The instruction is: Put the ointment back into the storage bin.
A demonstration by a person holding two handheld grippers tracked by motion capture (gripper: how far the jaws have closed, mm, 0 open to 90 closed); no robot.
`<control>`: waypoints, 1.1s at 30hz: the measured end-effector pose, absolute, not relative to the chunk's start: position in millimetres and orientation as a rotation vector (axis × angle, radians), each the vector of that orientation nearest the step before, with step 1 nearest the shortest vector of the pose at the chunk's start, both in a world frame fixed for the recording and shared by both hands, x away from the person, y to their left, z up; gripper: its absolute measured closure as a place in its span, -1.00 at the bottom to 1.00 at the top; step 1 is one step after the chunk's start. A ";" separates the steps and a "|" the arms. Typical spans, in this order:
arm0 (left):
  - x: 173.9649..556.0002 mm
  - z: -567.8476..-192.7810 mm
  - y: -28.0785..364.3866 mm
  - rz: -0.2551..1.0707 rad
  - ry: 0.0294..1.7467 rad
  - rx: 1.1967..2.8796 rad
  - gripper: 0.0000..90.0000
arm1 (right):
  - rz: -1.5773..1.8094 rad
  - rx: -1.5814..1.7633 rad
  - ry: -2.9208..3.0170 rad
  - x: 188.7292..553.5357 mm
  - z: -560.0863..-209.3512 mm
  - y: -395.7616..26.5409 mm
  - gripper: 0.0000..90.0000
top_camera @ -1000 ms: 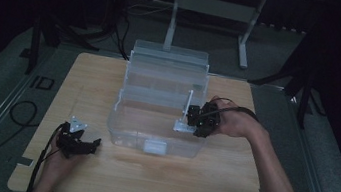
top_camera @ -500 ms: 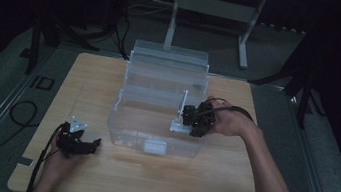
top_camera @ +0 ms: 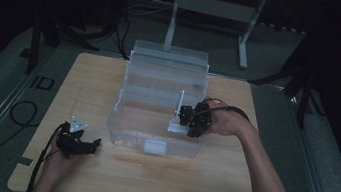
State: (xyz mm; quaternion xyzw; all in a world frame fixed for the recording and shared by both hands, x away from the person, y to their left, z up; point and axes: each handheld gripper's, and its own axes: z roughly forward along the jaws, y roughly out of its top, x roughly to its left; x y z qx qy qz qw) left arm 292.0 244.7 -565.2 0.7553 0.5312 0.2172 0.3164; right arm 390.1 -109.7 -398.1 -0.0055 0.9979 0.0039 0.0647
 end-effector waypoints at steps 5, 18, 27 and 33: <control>292.0 -565.3 244.6 0.571 1.399 1.987 -0.69 | 0.015 -0.017 3.014 390.6 -400.0 -108.5 0.55; 292.0 -565.3 244.6 0.571 1.397 1.988 -0.69 | 0.046 0.049 2.949 395.6 -392.8 -116.8 0.02; 292.0 -565.3 244.6 0.571 1.397 1.989 -0.69 | 0.093 0.098 2.896 387.3 -378.3 -137.9 -0.08; 292.0 -565.3 244.6 0.571 1.397 1.989 -0.69 | 0.095 0.105 2.880 375.4 -376.2 -151.5 -0.09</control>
